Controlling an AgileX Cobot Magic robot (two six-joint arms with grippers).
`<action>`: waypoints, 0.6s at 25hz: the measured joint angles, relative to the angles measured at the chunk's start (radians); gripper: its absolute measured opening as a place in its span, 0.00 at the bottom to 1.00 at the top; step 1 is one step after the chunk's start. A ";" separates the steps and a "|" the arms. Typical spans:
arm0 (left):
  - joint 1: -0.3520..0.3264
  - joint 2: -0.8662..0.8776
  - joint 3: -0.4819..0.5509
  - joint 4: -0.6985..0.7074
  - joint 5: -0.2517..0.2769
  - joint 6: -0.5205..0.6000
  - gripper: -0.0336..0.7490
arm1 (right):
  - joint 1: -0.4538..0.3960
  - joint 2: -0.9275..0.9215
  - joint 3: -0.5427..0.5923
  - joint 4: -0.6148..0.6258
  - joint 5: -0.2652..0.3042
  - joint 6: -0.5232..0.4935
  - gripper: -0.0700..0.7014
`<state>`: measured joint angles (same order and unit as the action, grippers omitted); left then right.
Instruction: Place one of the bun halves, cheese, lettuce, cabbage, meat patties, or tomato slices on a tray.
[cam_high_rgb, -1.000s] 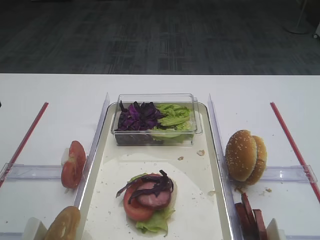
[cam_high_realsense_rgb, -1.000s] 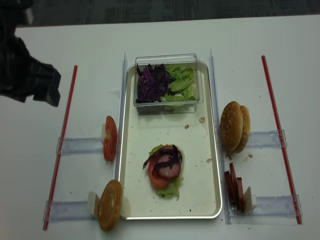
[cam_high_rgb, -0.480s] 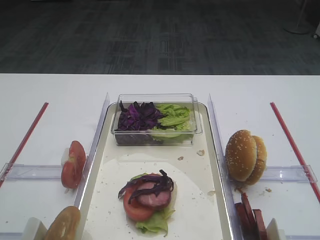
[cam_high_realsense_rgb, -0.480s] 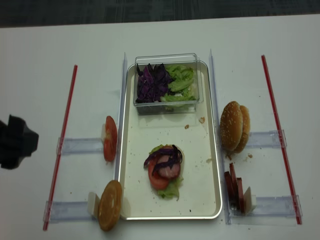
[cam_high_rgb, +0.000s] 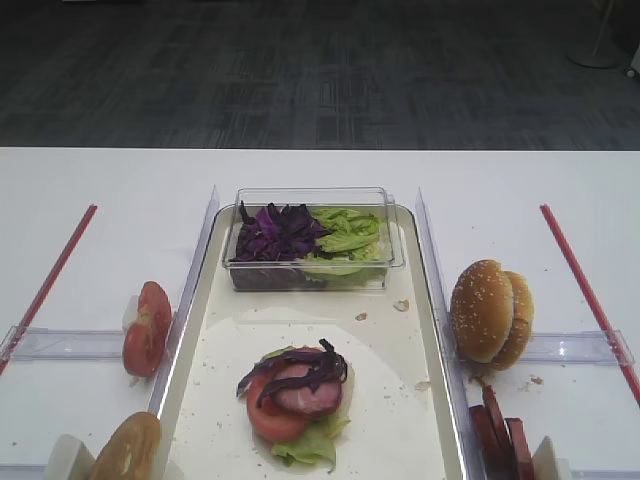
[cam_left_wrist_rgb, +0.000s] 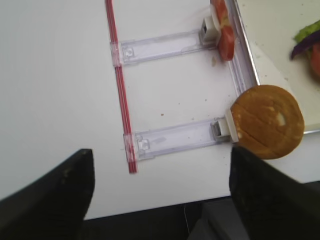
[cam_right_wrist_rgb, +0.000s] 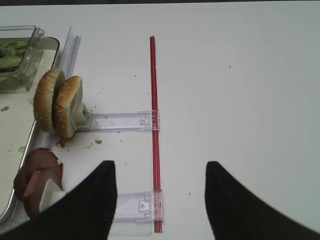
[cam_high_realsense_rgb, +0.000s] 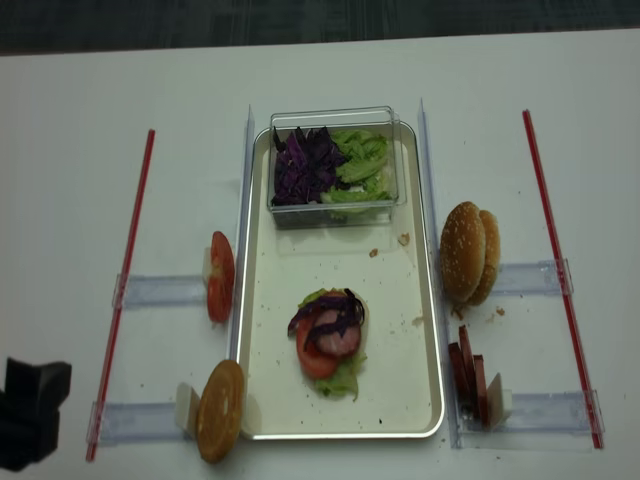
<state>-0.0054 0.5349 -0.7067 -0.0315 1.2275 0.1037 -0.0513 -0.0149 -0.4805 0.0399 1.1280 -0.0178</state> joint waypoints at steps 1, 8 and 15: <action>0.000 -0.028 0.025 -0.002 -0.004 0.000 0.70 | 0.000 0.000 0.000 0.000 0.000 0.000 0.64; 0.000 -0.181 0.135 -0.034 -0.024 -0.003 0.70 | 0.000 0.000 0.000 0.000 0.000 0.000 0.64; 0.002 -0.262 0.175 -0.063 -0.022 -0.005 0.70 | 0.000 0.000 0.000 0.000 0.000 0.000 0.64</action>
<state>-0.0038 0.2730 -0.5321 -0.0947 1.2059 0.0982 -0.0513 -0.0149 -0.4805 0.0399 1.1280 -0.0178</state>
